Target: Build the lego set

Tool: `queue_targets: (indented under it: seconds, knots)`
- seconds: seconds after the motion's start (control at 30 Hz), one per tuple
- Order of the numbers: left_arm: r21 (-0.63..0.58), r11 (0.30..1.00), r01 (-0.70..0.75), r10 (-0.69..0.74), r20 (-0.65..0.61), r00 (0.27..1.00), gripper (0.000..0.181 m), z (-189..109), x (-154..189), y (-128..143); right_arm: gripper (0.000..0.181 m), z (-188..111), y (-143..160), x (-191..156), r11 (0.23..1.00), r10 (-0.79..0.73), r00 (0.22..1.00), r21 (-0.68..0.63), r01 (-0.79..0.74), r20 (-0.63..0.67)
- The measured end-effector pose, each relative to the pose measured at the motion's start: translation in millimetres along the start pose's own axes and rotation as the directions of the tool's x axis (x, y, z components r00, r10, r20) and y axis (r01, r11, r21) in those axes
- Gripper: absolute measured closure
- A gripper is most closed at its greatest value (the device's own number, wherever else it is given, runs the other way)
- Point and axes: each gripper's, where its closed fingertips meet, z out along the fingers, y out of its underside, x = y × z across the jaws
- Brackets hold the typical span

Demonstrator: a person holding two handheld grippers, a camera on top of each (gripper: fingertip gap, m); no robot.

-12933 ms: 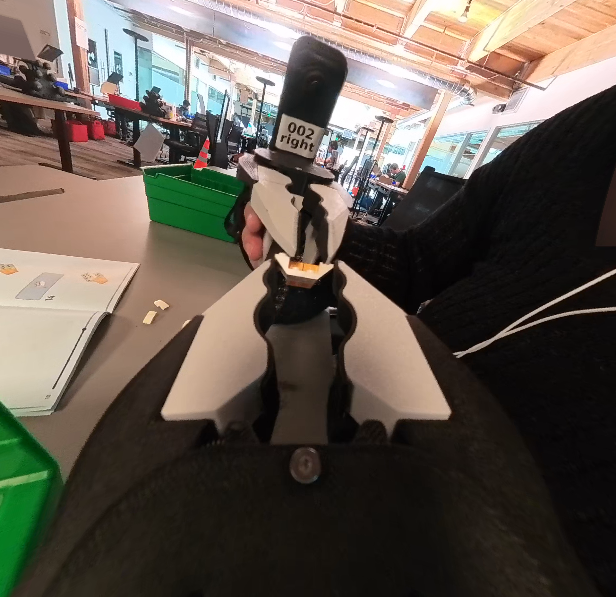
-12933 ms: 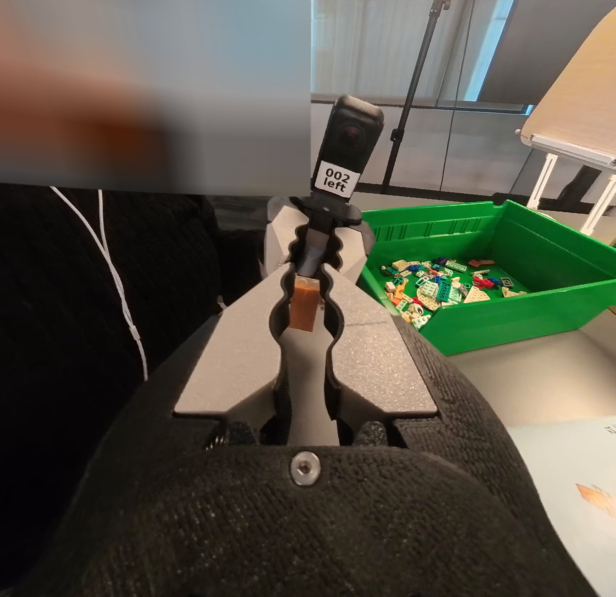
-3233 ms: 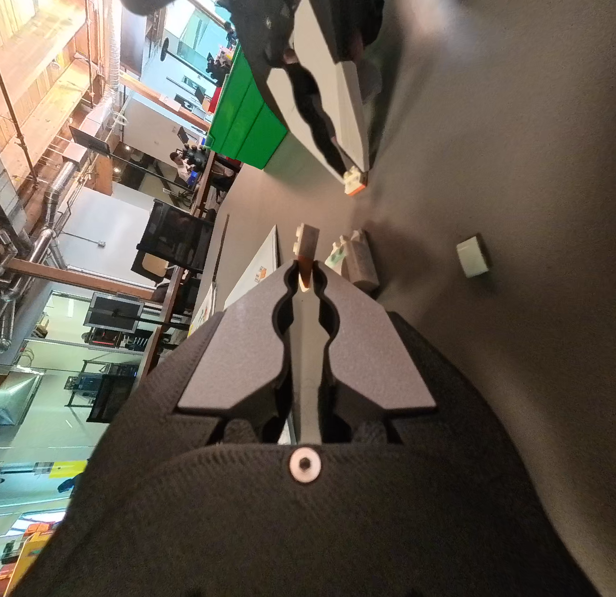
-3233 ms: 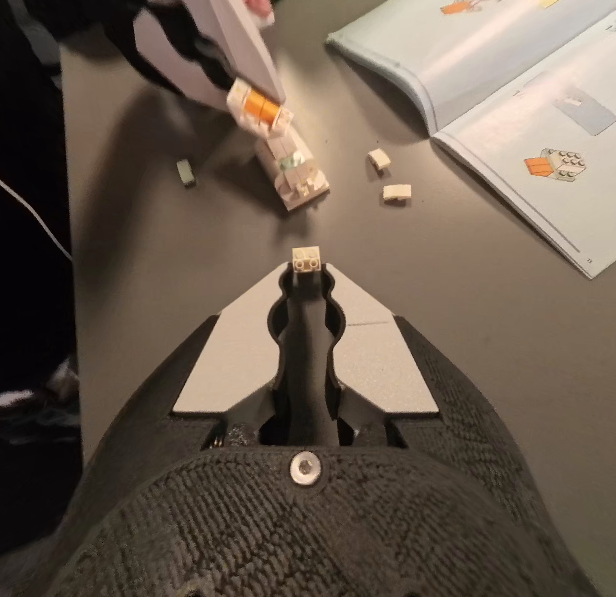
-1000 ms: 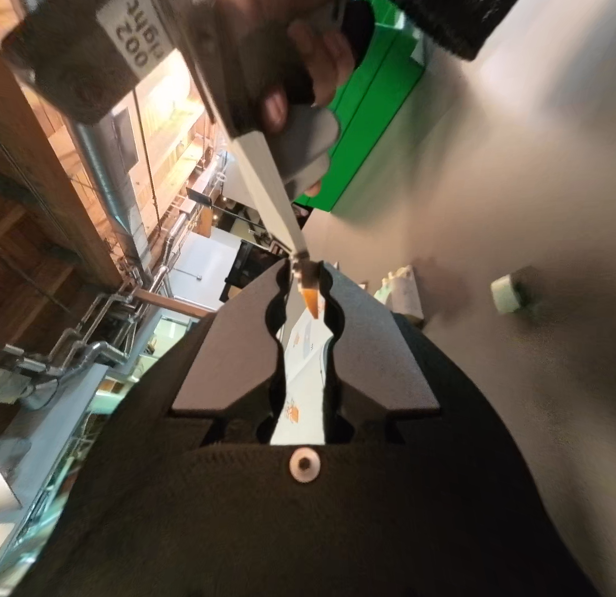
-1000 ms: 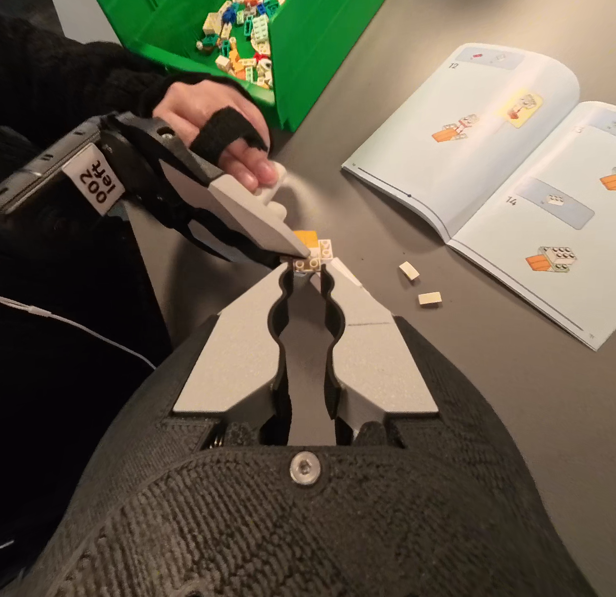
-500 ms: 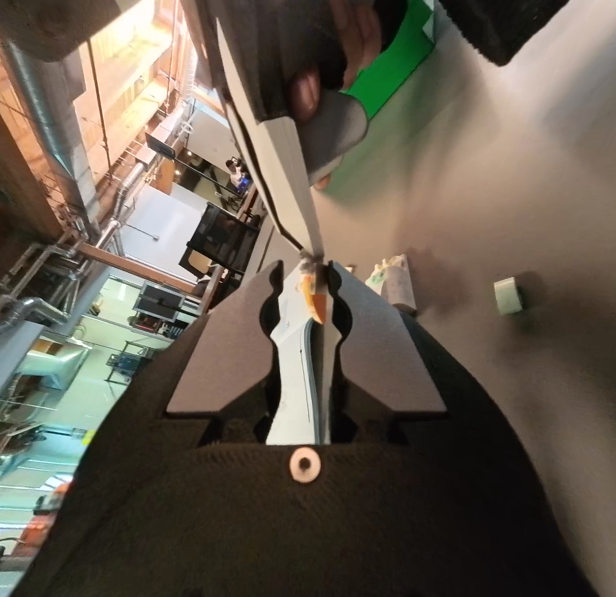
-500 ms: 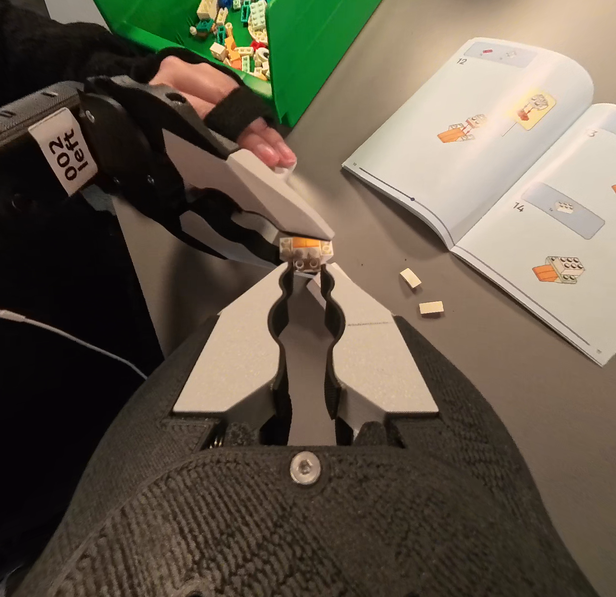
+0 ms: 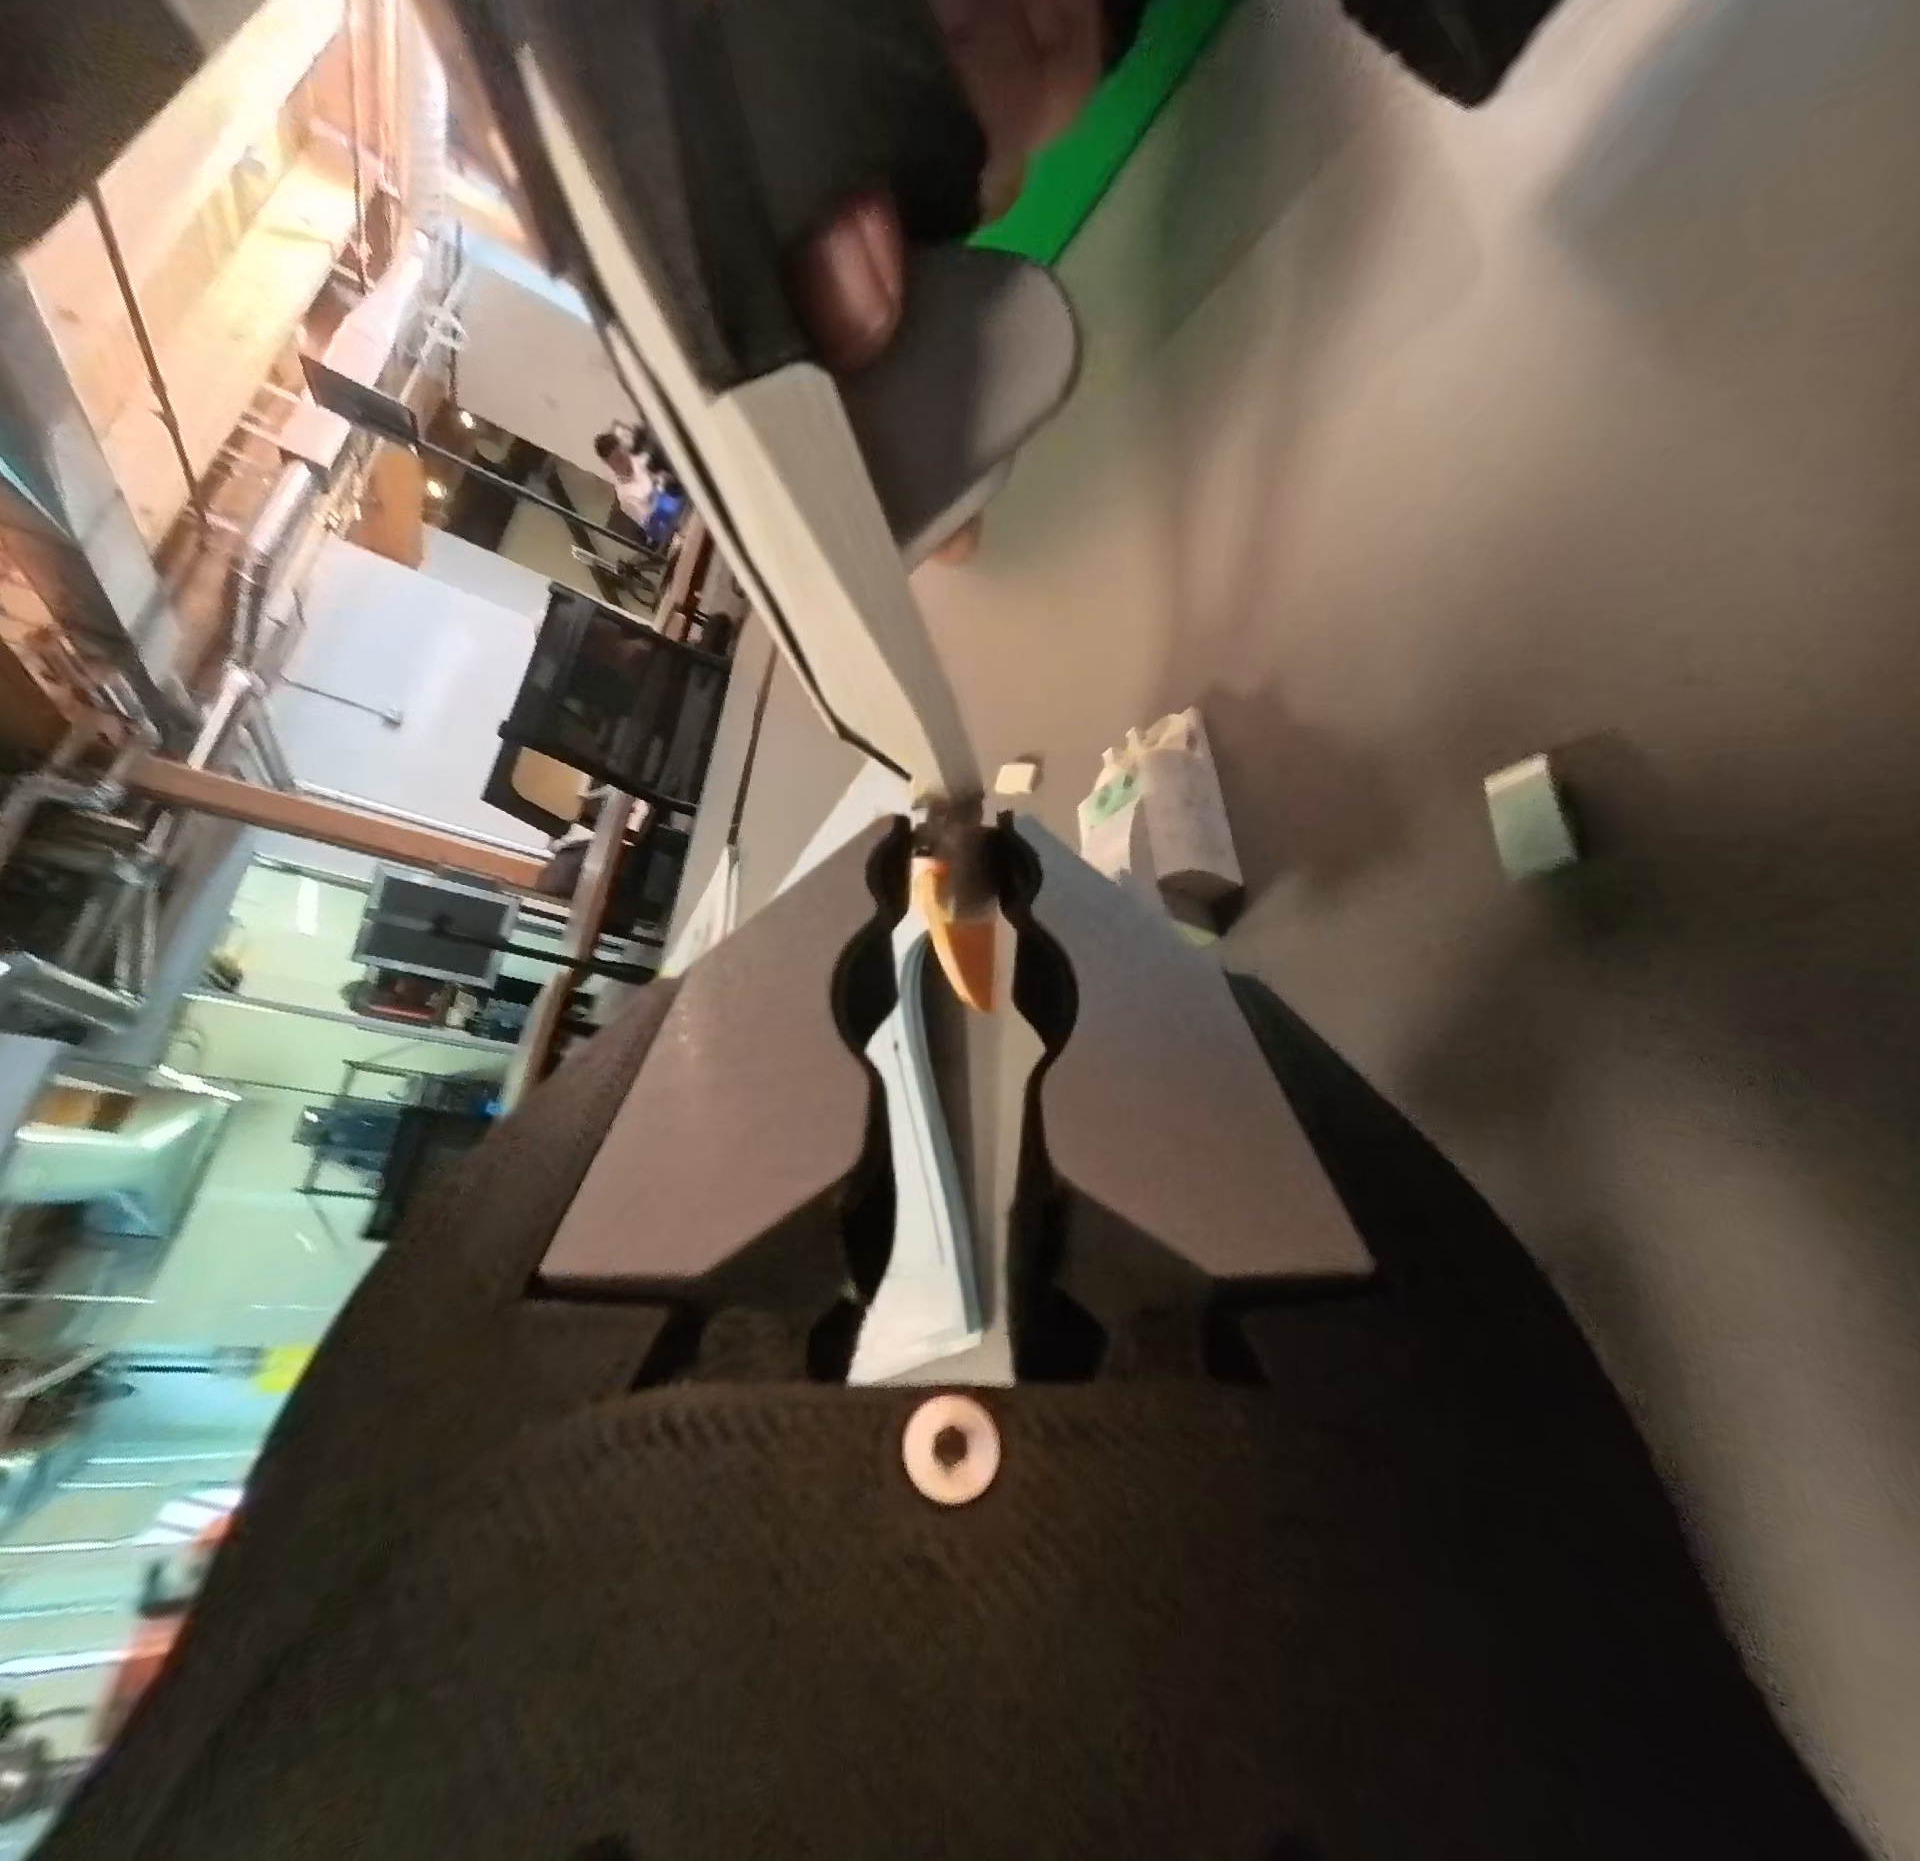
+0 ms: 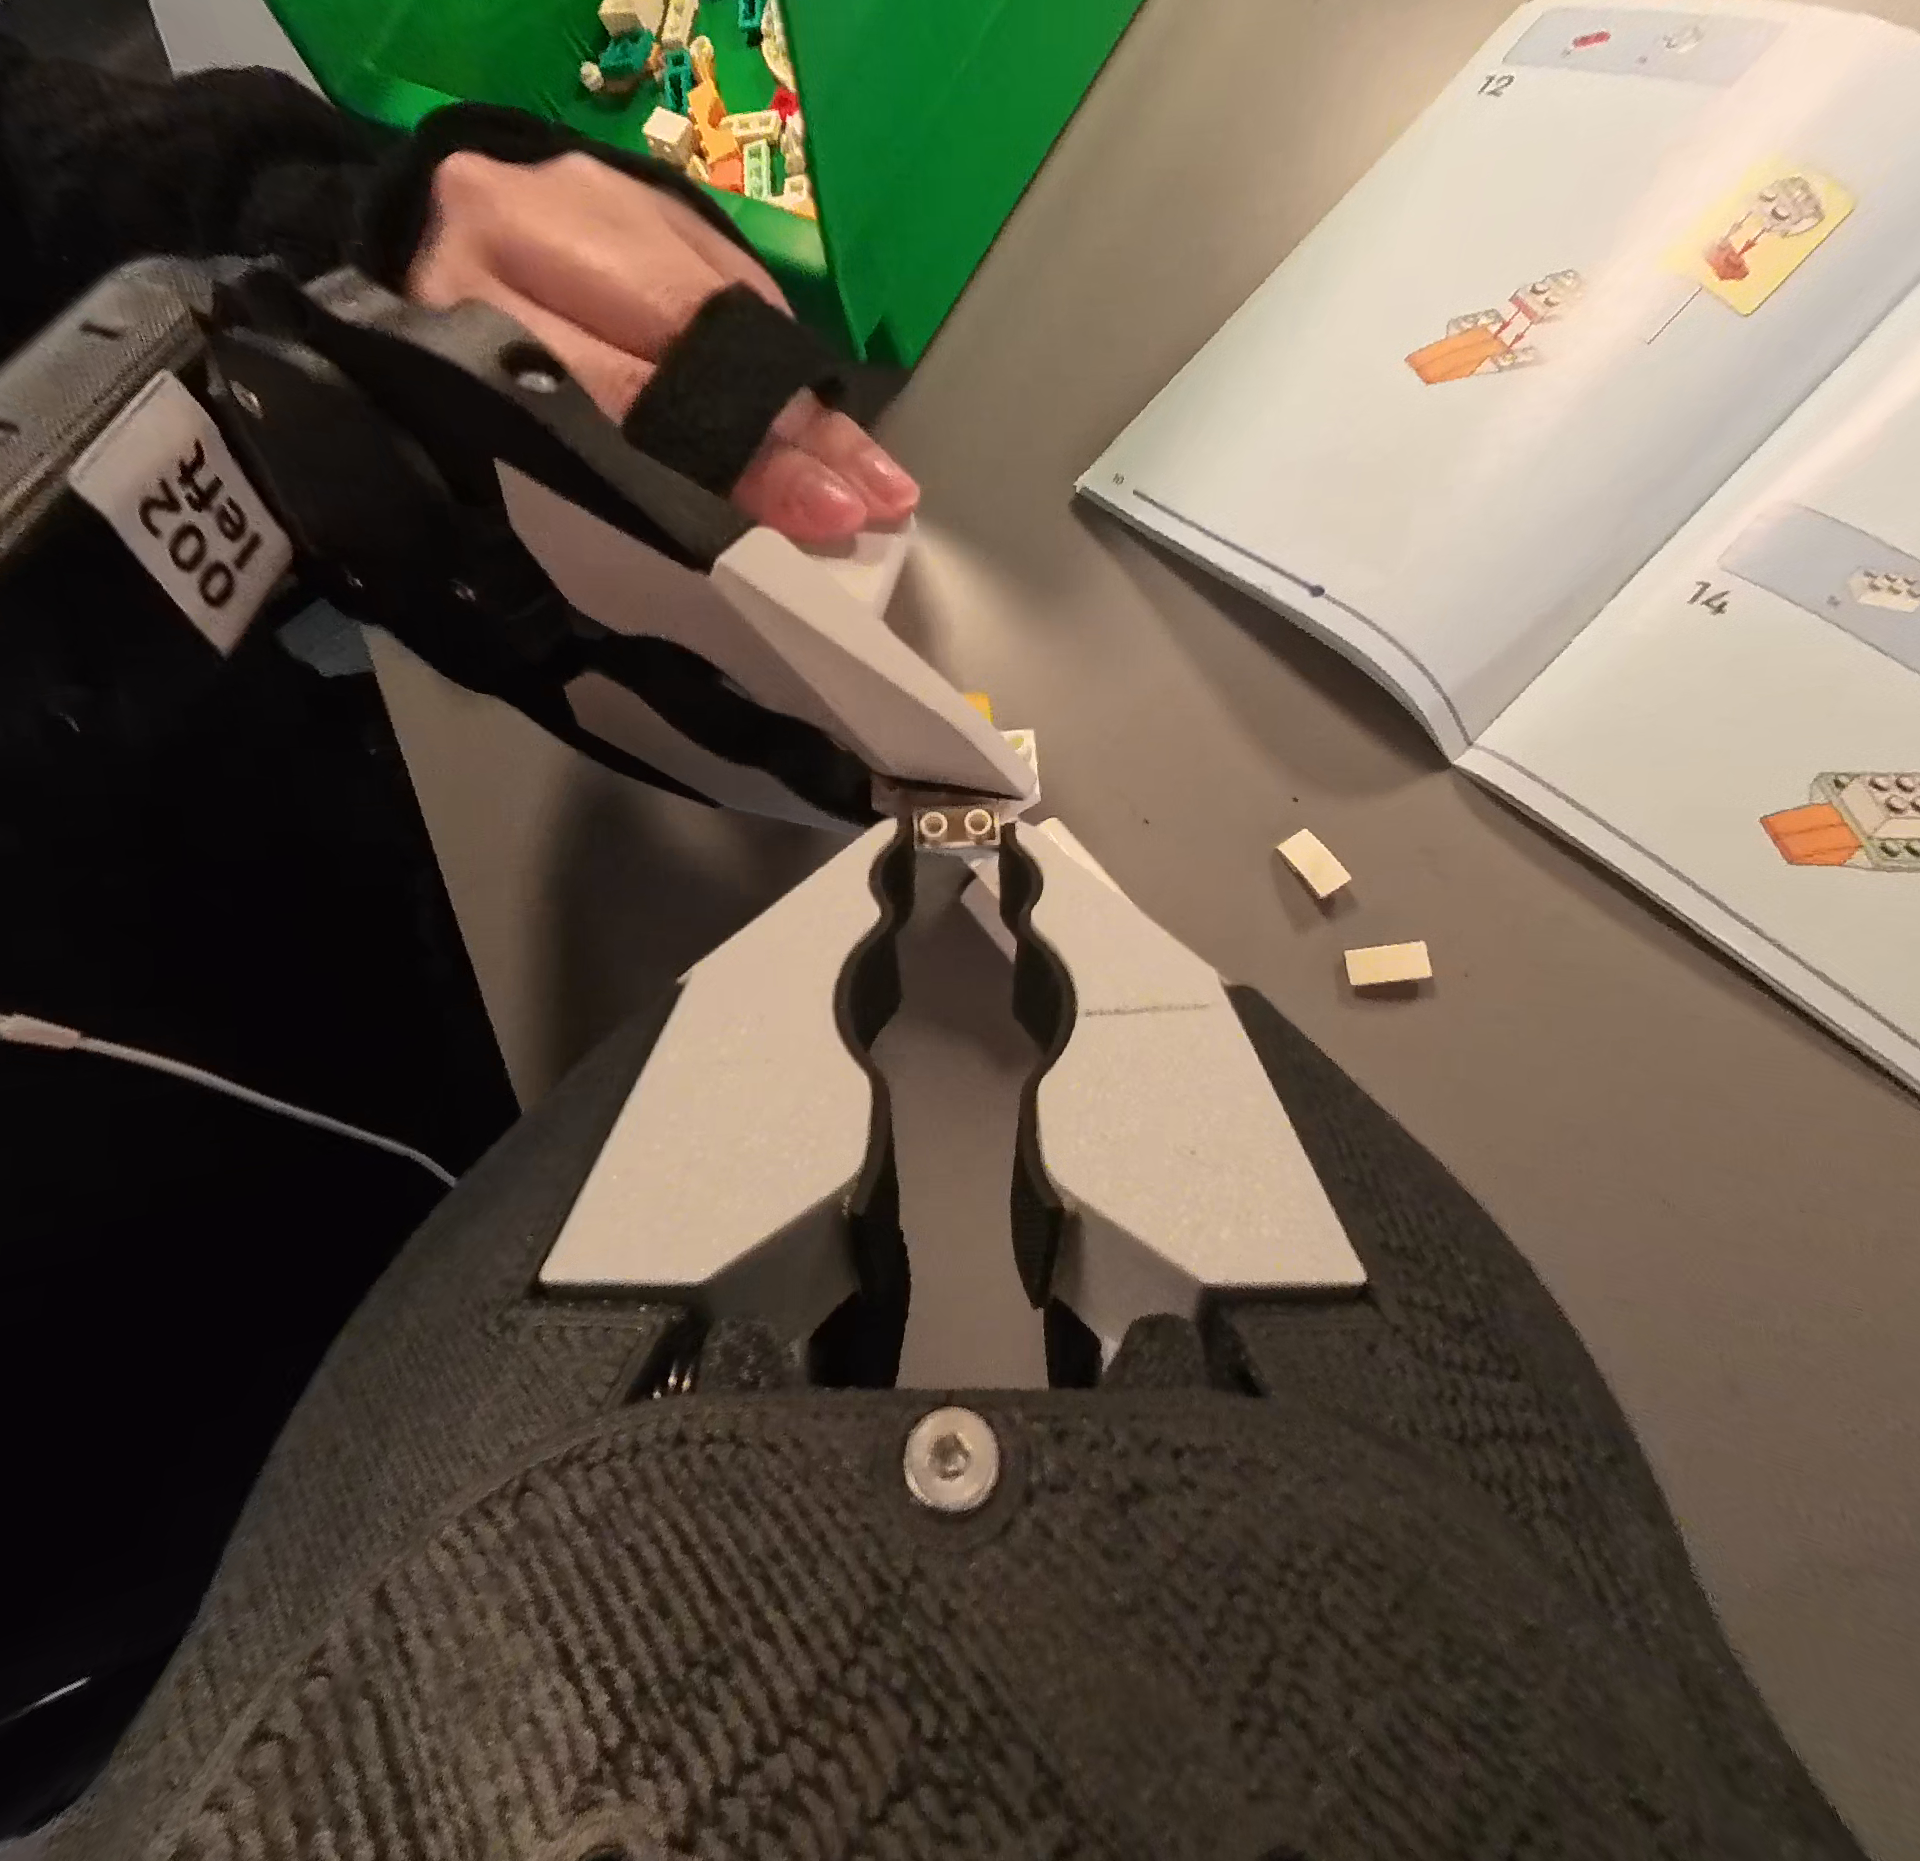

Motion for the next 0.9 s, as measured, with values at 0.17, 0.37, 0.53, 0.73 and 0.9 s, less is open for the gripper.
queue_targets:
  seconds: [0.17,0.37,0.53,0.73,0.9]
  knots:
    - [-0.015,0.996,-0.085,0.085,0.014,0.996,0.168,-1.7,-3.8,3.3,0.167,0.7,-4.6,1.0,0.998,0.061,0.998,0.025,-0.061,0.017]
    - [0.106,0.947,0.303,-0.298,-0.062,0.953,0.169,-9.7,-23.3,-7.3,0.14,-16.3,-23.5,2.0,0.978,-0.117,0.99,0.165,0.129,-0.081]
    - [0.268,0.586,0.765,-0.686,-0.34,0.644,0.17,-30.1,-54.0,-30.1,0.142,-32.3,-44.2,-17.9,0.899,-0.279,0.949,0.31,0.311,-0.143]
    - [0.232,-0.043,0.972,-0.675,-0.724,0.143,0.169,-62.1,-103.9,-41.9,0.152,-44.5,-81.9,-40.5,0.83,-0.237,0.966,0.496,0.256,-0.102]
    - [0.247,-0.204,0.947,-0.556,-0.825,0.095,0.169,-87.1,-131.1,-49.4,0.156,-36.4,-105.8,-48.1,0.815,-0.176,0.982,0.55,0.185,-0.071]
